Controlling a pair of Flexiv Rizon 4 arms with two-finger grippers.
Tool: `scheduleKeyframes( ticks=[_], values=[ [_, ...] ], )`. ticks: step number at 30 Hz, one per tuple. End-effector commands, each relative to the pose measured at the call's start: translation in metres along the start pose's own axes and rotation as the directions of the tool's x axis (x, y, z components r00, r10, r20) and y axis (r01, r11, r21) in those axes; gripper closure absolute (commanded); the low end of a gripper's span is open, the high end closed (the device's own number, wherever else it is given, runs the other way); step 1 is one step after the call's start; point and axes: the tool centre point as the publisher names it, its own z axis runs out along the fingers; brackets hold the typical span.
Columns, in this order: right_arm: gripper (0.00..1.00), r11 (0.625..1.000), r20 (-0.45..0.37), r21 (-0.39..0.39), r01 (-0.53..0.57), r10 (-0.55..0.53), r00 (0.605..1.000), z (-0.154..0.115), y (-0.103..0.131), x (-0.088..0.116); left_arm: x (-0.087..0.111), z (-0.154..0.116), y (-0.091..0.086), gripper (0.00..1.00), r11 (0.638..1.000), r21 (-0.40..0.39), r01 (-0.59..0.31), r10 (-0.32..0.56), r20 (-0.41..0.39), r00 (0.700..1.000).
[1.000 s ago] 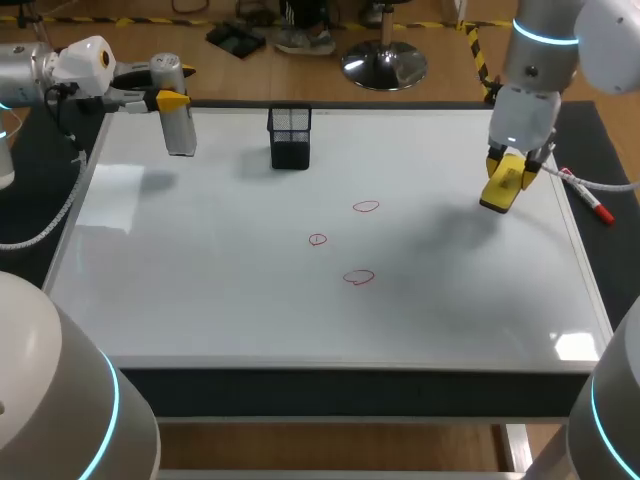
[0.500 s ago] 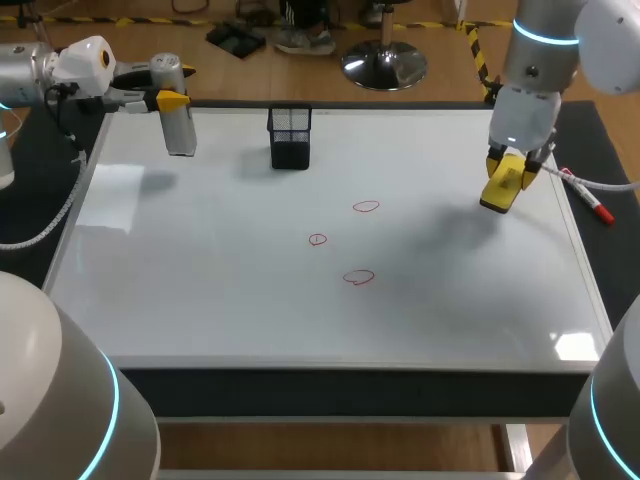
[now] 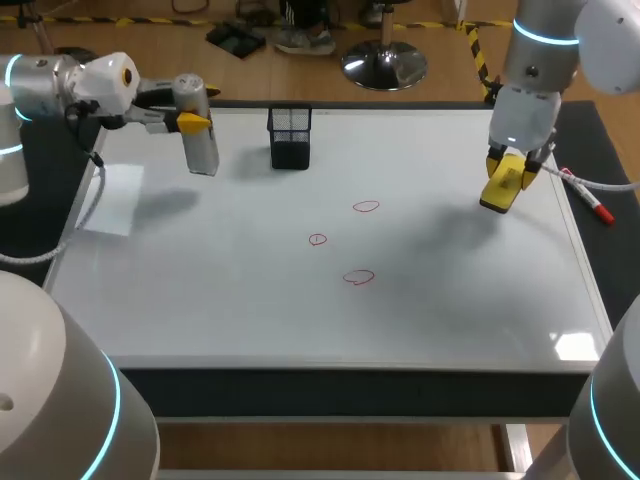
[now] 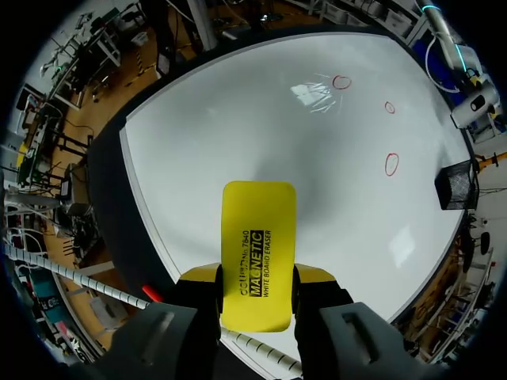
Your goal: Pick up the inspection probe, press it on each red-marked spot on the whiteboard one by one, put down the probe, pick up the eraser, and wipe off all the red marks.
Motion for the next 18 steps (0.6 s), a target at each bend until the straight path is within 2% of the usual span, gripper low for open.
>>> scheduleKeyframes(
  ticks=[1, 4, 10, 18],
  values=[
    [1.0, 1.0, -0.002, 0.002, 0.001, -0.001, 1.0, -0.001, 0.0, 0.0, 0.02, 0.029, -0.004, 1.0, 1.0, -0.003, -0.006, 0.007, 0.057, 0.998],
    [1.0, 1.0, -0.002, 0.002, 0.001, -0.001, 1.0, -0.001, 0.0, 0.0, 0.03, 0.046, -0.005, 1.0, 1.0, -0.014, -0.024, 0.024, 0.054, 0.998],
    [1.0, 1.0, -0.002, 0.002, 0.001, -0.001, 1.0, -0.001, 0.0, 0.0, 0.046, 0.083, -0.002, 1.0, 1.0, 0.017, -0.011, 0.01, 0.014, 1.0],
    [1.0, 1.0, -0.002, 0.002, 0.001, -0.001, 1.0, -0.001, 0.0, 0.0, 0.056, 0.117, 0.006, 1.0, 0.999, 0.031, 0.035, -0.036, 0.032, 0.999]
  ],
)
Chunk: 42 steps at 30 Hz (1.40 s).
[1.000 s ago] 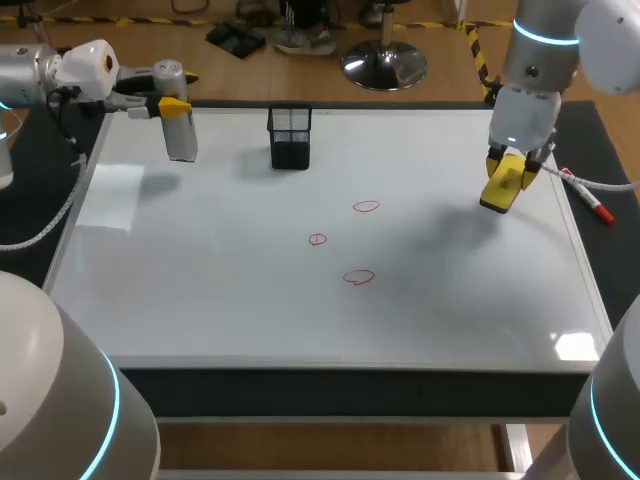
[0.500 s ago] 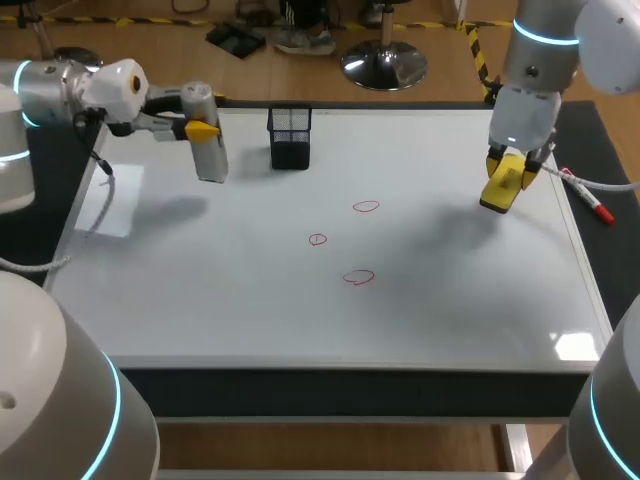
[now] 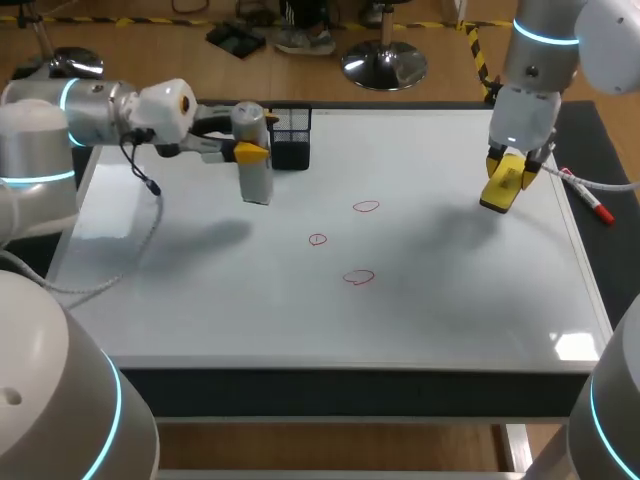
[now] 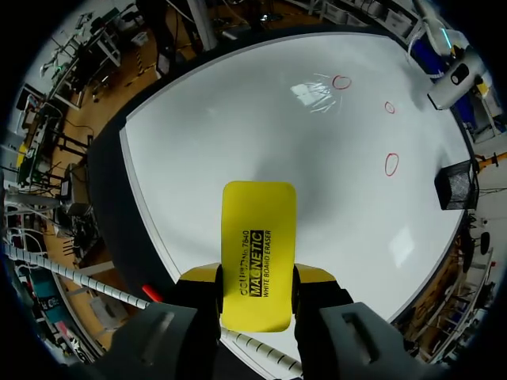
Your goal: Pick up the inspection probe, press it on each red-marked spot on the whiteboard one by one, put down the probe, pick up the eraser, and wipe off all the red marks.
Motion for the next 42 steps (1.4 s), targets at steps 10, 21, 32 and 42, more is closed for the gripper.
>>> scheduleKeyframes(
  ticks=[10, 21, 32, 42],
  values=[
    [1.0, 1.0, -0.002, 0.002, 0.001, -0.001, 1.0, -0.001, 0.0, 0.0, 0.016, 0.051, 0.014, 1.0, 0.999, 0.023, 0.037, -0.039, 0.083, 0.996],
    [1.0, 1.0, -0.002, 0.002, 0.001, -0.001, 1.0, -0.001, 0.0, 0.0, 0.02, 0.065, 0.027, 1.0, 0.998, 0.025, 0.063, -0.065, 0.095, 0.993],
    [1.0, 1.0, -0.002, 0.002, 0.001, -0.001, 1.0, -0.001, 0.0, 0.0, 0.017, 0.071, 0.046, 1.0, 0.996, 0.052, 0.066, -0.071, 0.085, 0.994],
    [1.0, 1.0, -0.002, 0.002, 0.001, -0.001, 1.0, -0.001, 0.0, 0.0, 0.011, 0.079, 0.058, 1.0, 0.995, 0.055, 0.079, -0.083, 0.081, 0.993]
  ],
)
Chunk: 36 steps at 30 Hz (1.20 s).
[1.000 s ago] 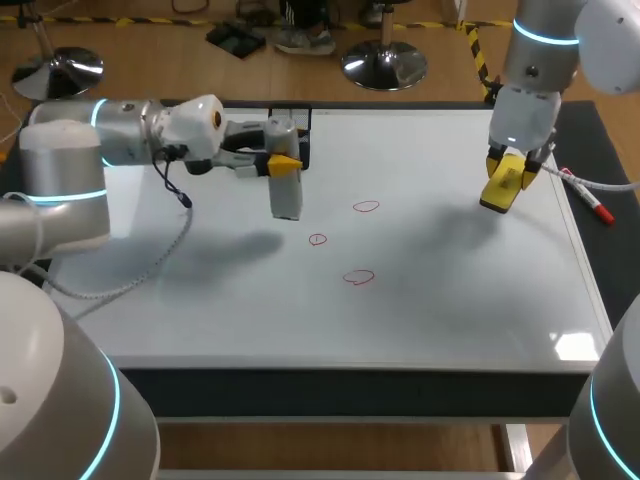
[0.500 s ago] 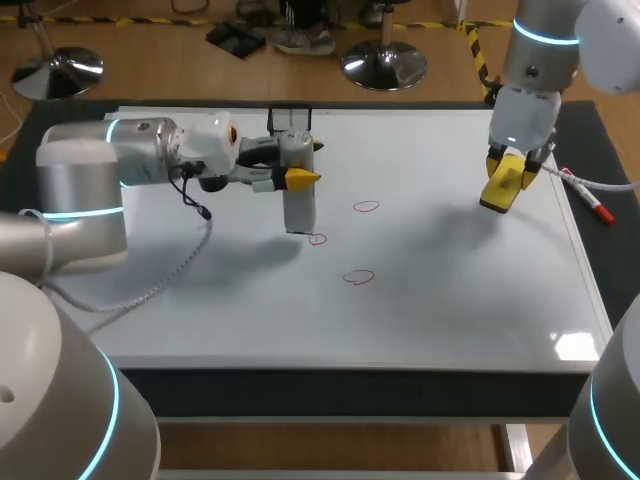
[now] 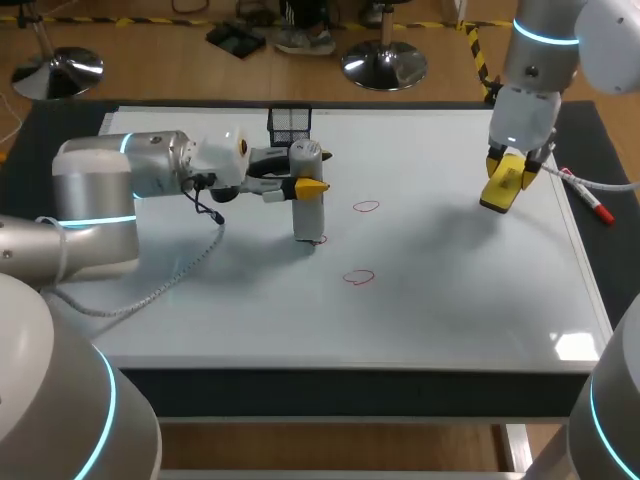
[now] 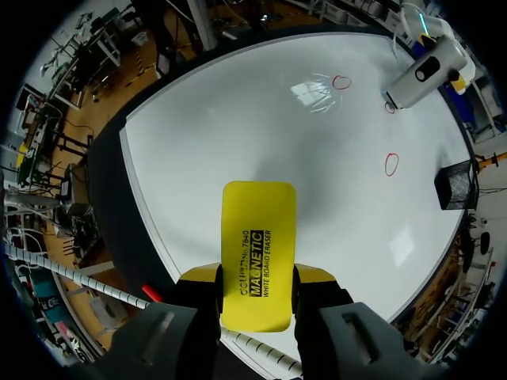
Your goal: Pick up the inspection probe, press it on each red-marked spot on the whiteboard one by one, put down the probe, pick up the eraser, and wipe off all the red marks.
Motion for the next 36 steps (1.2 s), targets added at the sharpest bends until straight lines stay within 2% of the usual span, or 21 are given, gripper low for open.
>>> scheduleKeyframes(
  ticks=[1, 25, 36],
  values=[
    [1.0, 1.0, -0.002, 0.002, 0.001, -0.001, 1.0, -0.001, 0.0, 0.0, -0.006, 0.004, 0.006, 1.0, 1.0, 0.001, 0.0, 0.0, -0.011, 1.0],
    [1.0, 1.0, -0.002, 0.002, 0.001, -0.001, 1.0, -0.001, 0.0, 0.0, -0.006, 0.007, 0.017, 1.0, 1.0, -0.007, -0.002, 0.002, -0.015, 1.0],
    [1.0, 1.0, -0.002, 0.002, 0.001, -0.001, 1.0, -0.001, 0.0, 0.0, -0.004, 0.01, 0.021, 1.0, 0.998, -0.055, -0.016, 0.015, -0.031, 0.999]
  ],
)
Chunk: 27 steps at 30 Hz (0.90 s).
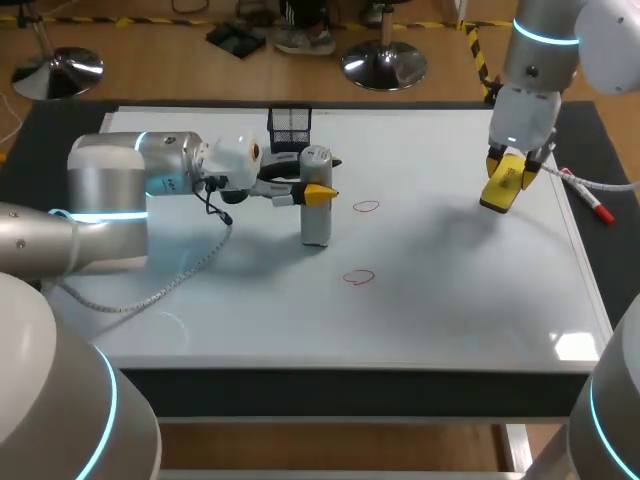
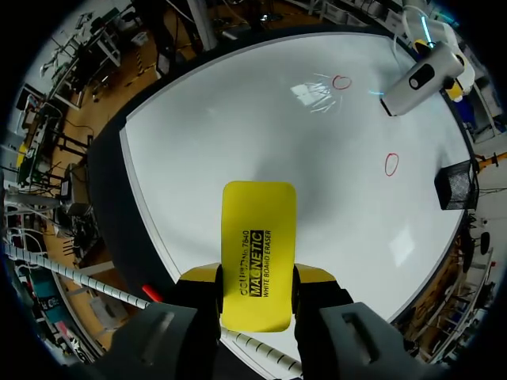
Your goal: Pick up the inspection probe, press it on each red-marked spot on the whiteboard one by one, put down the probe, pick up the eraser, and wipe off all the red marks.
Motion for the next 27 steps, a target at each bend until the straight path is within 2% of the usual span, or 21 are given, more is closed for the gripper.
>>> scheduleKeyframes(
  ticks=[1, 21, 27],
  values=[
    [1.0, 1.0, -0.002, 0.002, 0.001, -0.001, 1.0, -0.0007, -0.0005, 0.0002, 0.0001, 0.0003, 0.0013, 1.0, 1.0, -0.007, 0.001, -0.001, -0.001, 1.0],
    [1.0, 1.0, -0.002, 0.002, 0.001, -0.001, 1.0, -0.0007, -0.0005, 0.0002, 0.0032, -0.0029, 0.0035, 1.0, 1.0, -0.014, 0.005, -0.005, 0.003, 1.0],
    [1.0, 1.0, -0.002, 0.002, 0.001, -0.001, 1.0, -0.0007, -0.0005, 0.0002, 0.0042, -0.0028, -0.0039, 1.0, 1.0, -0.01, -0.006, 0.006, 0.002, 1.0]
  ],
)
